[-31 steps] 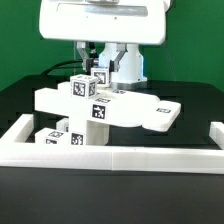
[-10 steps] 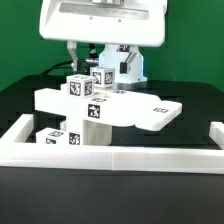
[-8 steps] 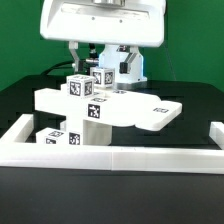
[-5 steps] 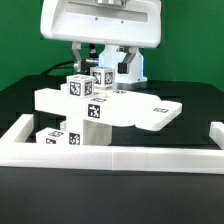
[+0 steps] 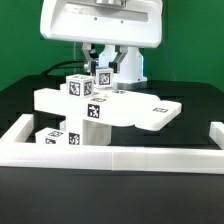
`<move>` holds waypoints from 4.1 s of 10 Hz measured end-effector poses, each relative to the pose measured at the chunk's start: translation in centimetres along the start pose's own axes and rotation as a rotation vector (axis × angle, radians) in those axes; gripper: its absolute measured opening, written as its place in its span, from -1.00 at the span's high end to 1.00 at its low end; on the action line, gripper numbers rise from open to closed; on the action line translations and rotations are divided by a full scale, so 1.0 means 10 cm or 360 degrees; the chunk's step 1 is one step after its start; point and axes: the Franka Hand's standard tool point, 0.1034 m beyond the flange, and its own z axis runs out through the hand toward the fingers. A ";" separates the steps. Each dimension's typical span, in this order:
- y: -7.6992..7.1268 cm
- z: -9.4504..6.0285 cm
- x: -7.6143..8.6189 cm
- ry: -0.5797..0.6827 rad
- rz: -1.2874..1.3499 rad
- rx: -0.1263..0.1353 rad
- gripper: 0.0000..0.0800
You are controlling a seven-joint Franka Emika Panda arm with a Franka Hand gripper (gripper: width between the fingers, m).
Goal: Assemble chair
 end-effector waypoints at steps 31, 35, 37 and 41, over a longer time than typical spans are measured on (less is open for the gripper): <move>-0.13 0.00 0.07 0.0073 0.1169 0.0033 -0.62; -0.11 -0.01 0.08 0.0073 0.0718 0.0011 -0.62; -0.07 -0.03 0.09 0.0071 0.0467 0.0002 -0.62; -0.05 -0.03 0.08 0.0059 0.0088 -0.0021 -0.62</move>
Offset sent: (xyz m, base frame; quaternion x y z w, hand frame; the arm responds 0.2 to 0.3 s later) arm 0.0000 0.0000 0.0000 0.0000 0.0000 0.1938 0.9810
